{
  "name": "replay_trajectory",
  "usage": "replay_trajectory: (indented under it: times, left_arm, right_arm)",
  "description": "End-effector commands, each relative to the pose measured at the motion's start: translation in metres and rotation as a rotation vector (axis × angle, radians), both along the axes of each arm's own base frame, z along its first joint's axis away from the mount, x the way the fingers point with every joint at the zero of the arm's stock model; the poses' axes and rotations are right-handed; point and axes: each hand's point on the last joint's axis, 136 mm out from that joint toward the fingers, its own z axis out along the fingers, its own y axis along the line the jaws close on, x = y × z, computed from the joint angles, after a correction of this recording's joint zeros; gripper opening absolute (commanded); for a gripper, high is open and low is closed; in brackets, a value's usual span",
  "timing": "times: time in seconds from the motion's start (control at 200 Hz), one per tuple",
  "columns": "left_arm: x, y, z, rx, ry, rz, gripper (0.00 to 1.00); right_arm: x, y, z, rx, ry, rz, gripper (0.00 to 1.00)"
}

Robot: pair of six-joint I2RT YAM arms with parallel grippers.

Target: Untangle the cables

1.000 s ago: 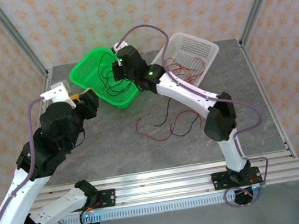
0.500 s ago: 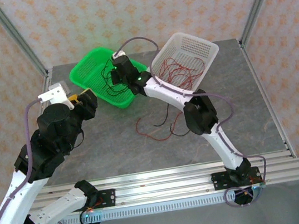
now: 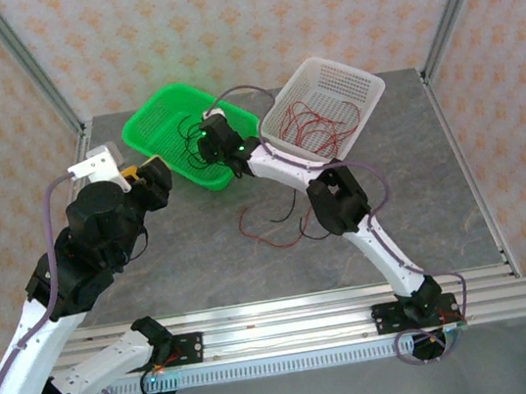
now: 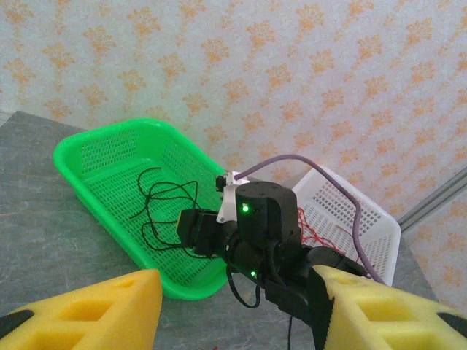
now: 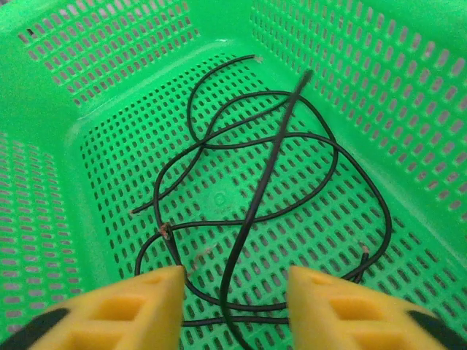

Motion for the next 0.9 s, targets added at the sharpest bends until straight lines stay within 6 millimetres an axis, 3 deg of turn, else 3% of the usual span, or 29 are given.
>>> replay_trajectory:
  times: [0.0, 0.345, 0.435, 0.47, 0.676, 0.806, 0.896]
  left_arm:
    - [0.003, -0.001, -0.001, 0.003, 0.006, 0.002, 0.56]
    - [0.008, -0.012, -0.017, -0.014, 0.036, -0.030, 0.56]
    - [0.008, -0.014, -0.022, -0.015, 0.042, -0.040, 0.56]
    - [0.009, -0.016, -0.024, -0.013, 0.044, -0.046, 0.56]
    - [0.012, -0.028, -0.041, -0.023, 0.055, -0.096, 0.57]
    - [0.015, -0.035, -0.056, -0.012, 0.088, -0.116, 0.57]
    - [0.015, -0.039, -0.066, -0.004, 0.117, -0.136, 0.63]
  right_arm:
    - [0.003, 0.003, 0.031, 0.045, -0.027, 0.004, 0.49]
    - [-0.014, -0.002, 0.055, 0.090, 0.012, 0.012, 0.59]
    - [-0.022, -0.007, 0.062, 0.092, 0.009, -0.003, 0.80]
    - [-0.025, -0.009, 0.066, 0.089, 0.004, -0.009, 0.83]
    - [-0.049, -0.027, 0.090, 0.093, -0.027, -0.036, 0.84]
    - [-0.068, -0.052, 0.105, 0.104, -0.051, -0.071, 0.83]
    - [-0.085, -0.075, 0.114, 0.107, -0.065, -0.097, 0.82]
